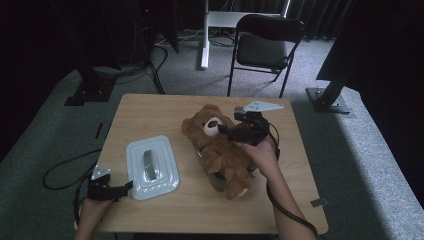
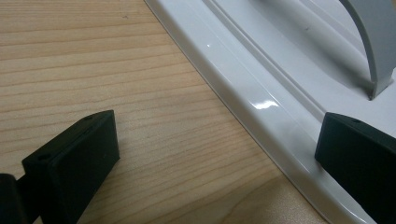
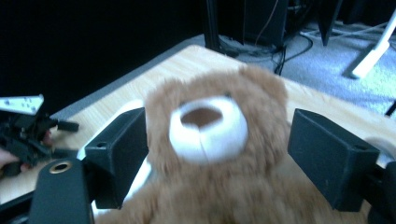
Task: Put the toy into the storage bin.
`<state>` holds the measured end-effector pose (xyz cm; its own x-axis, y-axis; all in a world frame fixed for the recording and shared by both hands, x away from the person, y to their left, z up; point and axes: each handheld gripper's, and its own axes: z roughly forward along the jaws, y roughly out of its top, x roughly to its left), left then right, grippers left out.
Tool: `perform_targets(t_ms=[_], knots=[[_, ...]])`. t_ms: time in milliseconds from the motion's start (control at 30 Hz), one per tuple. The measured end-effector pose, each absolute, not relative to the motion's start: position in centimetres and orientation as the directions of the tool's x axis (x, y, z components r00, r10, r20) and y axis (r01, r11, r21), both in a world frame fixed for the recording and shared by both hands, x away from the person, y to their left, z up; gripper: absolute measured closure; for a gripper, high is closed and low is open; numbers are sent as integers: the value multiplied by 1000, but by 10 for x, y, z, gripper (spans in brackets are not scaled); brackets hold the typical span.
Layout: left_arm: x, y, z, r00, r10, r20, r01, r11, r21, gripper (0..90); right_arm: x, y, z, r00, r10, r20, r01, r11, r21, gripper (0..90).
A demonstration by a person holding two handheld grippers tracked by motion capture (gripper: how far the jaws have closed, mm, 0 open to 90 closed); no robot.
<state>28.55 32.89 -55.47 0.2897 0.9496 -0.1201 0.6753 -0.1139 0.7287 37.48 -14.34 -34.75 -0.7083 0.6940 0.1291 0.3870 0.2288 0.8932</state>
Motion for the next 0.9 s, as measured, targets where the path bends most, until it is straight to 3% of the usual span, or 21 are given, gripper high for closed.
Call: perform_targets(t_ms=[300,900], knots=[[285,329,-555,292,949,-121,675,-115,729,5,406,-109,-336,-717,683,137,396,238,887,214],[286,328,-555,296,948,-120,675,-118,728,5,434,-90,-390,-689,707,160,512,317,799,224]])
